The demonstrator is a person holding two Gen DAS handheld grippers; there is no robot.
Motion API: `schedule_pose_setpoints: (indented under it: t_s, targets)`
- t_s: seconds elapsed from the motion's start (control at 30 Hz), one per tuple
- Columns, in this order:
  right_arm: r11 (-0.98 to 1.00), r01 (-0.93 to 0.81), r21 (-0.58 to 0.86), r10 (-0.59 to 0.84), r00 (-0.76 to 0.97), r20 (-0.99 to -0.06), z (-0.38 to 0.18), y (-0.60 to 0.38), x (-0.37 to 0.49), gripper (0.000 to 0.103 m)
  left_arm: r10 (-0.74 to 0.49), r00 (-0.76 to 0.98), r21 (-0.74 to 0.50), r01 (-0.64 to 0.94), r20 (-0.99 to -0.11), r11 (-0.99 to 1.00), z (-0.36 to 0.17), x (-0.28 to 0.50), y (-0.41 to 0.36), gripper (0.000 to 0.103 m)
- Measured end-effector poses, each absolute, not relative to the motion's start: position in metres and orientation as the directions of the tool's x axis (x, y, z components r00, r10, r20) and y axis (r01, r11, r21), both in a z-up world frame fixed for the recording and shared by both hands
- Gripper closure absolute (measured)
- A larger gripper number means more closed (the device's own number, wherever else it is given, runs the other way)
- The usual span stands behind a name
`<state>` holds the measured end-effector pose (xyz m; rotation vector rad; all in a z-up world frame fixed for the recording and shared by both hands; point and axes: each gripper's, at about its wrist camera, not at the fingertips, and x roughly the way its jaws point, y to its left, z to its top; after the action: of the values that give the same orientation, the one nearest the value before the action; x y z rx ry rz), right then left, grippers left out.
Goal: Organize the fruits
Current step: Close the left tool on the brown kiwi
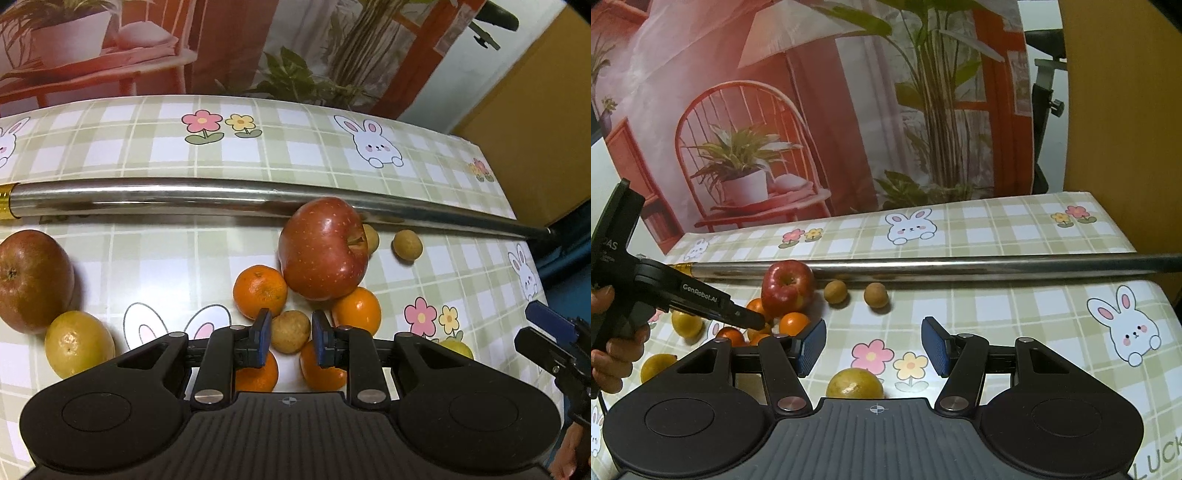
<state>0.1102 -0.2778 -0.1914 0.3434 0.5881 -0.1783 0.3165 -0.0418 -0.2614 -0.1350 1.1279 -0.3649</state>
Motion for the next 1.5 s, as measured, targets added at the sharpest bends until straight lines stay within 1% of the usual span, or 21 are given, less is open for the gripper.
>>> schedule_pose_setpoints:
  t_s: [0.23,0.33,0.43,0.47,0.57,0.67,0.8,0.9,1.0,1.03,1.07,1.23,1.5]
  targets:
    - [0.930,0.255,0.266,-0.061,0.817,-0.573,-0.193,-0.277,0.112,0.049,-0.348,0.373,-0.270,0.244,-0.860,0.931,-0.262,0.316,-0.043,0.078]
    - [0.930,0.255,0.264,-0.062,0.817,-0.573,-0.192,-0.276,0.111,0.049,-0.340,0.372,-0.265,0.240,-0.864,0.934,-0.263,0.314,-0.039,0.072]
    - [0.930,0.257,0.264,-0.063,0.817,-0.573,-0.192,-0.276,0.111,0.049,-0.355,0.360,-0.302,0.196,-0.862,0.933,-0.267,0.316,-0.029,0.063]
    - [0.929,0.258,0.265,-0.063,0.817,-0.573,-0.193,-0.276,0.111,0.049,-0.360,0.359,-0.312,0.184,-0.861,0.932,-0.268,0.317,-0.027,0.062]
    - [0.927,0.260,0.270,-0.061,0.816,-0.575,-0.194,-0.278,0.110,0.049,-0.365,0.360,-0.323,0.173,-0.859,0.930,-0.270,0.319,-0.027,0.062]
    - [0.928,0.257,0.270,-0.059,0.816,-0.574,-0.194,-0.278,0.110,0.049,-0.363,0.364,-0.319,0.176,-0.858,0.931,-0.271,0.320,-0.032,0.064]
    - [0.931,0.258,0.259,-0.066,0.815,-0.576,-0.193,-0.277,0.110,0.049,-0.417,0.348,-0.391,0.145,-0.840,0.909,-0.276,0.322,-0.031,0.064]
    - [0.938,0.254,0.236,-0.074,0.811,-0.580,-0.194,-0.274,0.109,0.049,-0.421,0.346,-0.405,0.122,-0.838,0.906,-0.281,0.323,-0.028,0.066]
    - [0.939,0.251,0.234,-0.072,0.811,-0.581,-0.194,-0.273,0.109,0.049,-0.409,0.352,-0.385,0.138,-0.842,0.912,-0.281,0.321,-0.032,0.066]
    - [0.938,0.253,0.237,-0.071,0.810,-0.582,-0.194,-0.273,0.109,0.049,-0.412,0.349,-0.387,0.143,-0.842,0.911,-0.281,0.320,-0.032,0.071]
    - [0.937,0.255,0.239,-0.072,0.809,-0.583,-0.194,-0.274,0.109,0.049,-0.418,0.344,-0.394,0.142,-0.841,0.908,-0.281,0.320,-0.033,0.074]
    - [0.935,0.260,0.242,-0.073,0.808,-0.584,-0.194,-0.274,0.108,0.049,-0.397,0.366,-0.367,0.151,-0.842,0.918,-0.277,0.312,-0.029,0.074]
    - [0.928,0.273,0.256,-0.074,0.805,-0.589,-0.197,-0.277,0.107,0.049,-0.387,0.434,-0.345,0.176,-0.813,0.922,-0.257,0.296,-0.017,0.075]
